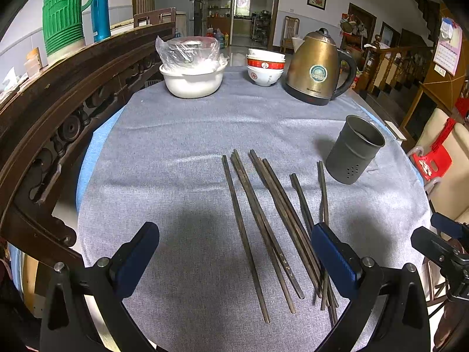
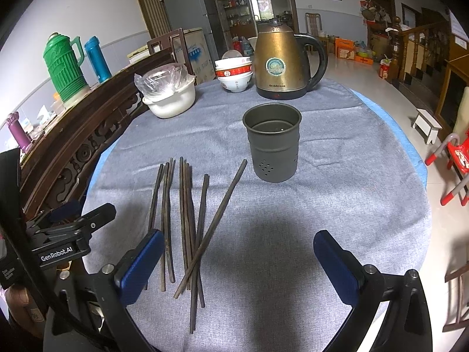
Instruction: Organize utensils
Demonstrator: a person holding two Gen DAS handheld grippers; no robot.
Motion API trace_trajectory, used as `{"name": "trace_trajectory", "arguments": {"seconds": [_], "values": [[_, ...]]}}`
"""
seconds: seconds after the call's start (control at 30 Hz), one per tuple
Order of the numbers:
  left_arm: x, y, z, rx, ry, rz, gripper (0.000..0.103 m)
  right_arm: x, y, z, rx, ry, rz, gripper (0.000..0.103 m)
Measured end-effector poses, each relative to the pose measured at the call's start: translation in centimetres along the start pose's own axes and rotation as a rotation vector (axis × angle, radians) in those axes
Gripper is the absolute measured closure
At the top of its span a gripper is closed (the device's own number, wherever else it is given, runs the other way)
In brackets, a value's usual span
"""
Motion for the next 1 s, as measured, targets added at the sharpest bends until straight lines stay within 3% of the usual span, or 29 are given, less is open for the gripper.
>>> {"name": "trace_trajectory", "arguments": {"seconds": [1.0], "values": [[-0.10, -0.06, -0.02, -0.002, -0.009, -0.004, 0.000, 0.17, -0.02, 0.09, -0.001, 0.003, -0.008, 0.000]]}}
Point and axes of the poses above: each gripper's, at about its wrist camera, not at the fingertips, and x roughly the way its jaws point, z to its right, y to its top, the point moved 4 cm from there along x, roughly the way its jaws point, and after that the axes turned 8 degrees about -x, right-handed, at the moved point
